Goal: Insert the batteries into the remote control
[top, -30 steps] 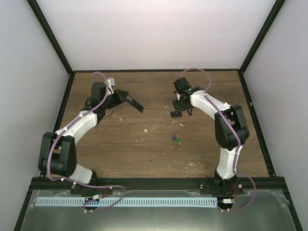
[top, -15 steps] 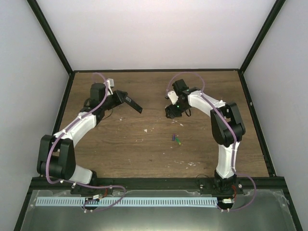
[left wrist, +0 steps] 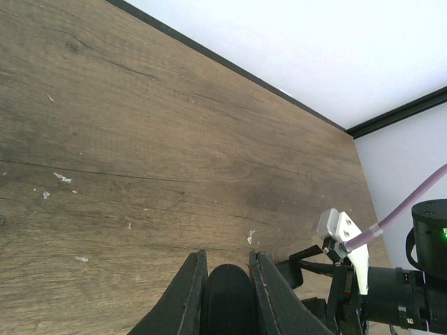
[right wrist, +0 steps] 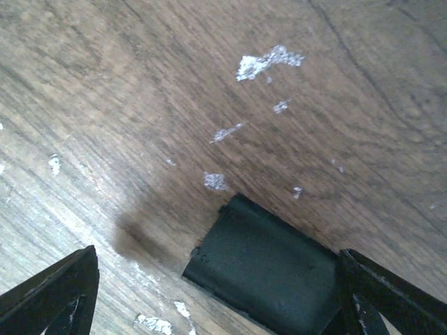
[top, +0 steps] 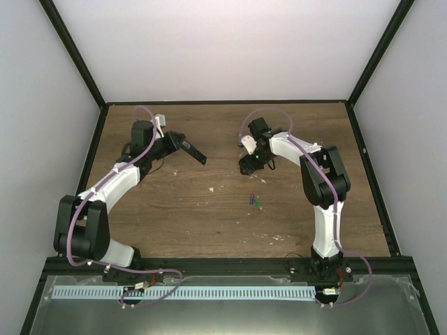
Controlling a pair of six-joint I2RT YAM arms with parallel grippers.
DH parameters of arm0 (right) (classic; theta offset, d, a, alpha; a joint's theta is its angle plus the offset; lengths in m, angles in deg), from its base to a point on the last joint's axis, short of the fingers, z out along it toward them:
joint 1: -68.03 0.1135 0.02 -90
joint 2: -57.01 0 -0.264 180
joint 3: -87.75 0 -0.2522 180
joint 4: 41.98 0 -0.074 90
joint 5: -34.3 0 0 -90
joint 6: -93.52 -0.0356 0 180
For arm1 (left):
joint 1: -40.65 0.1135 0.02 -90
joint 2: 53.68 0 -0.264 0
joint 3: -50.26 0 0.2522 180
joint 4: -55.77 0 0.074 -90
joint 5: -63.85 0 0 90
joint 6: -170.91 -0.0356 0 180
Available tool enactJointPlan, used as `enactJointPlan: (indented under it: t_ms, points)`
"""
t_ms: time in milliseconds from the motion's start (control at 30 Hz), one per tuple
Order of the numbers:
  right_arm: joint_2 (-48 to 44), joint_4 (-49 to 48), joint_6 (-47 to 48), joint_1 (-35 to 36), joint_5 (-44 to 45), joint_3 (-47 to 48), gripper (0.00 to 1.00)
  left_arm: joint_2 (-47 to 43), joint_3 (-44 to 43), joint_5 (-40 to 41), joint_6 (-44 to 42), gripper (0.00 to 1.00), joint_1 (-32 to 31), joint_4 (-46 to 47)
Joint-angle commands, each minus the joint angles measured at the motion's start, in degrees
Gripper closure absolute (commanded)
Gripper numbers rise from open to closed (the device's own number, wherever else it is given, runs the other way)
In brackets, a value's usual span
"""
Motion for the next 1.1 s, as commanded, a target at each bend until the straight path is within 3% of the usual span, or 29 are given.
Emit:
enactJointPlan:
  t_ms: [0, 1067]
  points:
    - [-0.3, -1.2, 1.9, -0.4, 2.6, 2.3, 0.15, 0.7, -1.5, -0.1, -0.5, 1.0, 0.3, 0.7]
    - [3.4, -1.0, 2.6, -0.4, 0.5, 2.6, 0.14, 3.0, -3.3, 0.5, -0.2, 1.0, 0.3, 0.4]
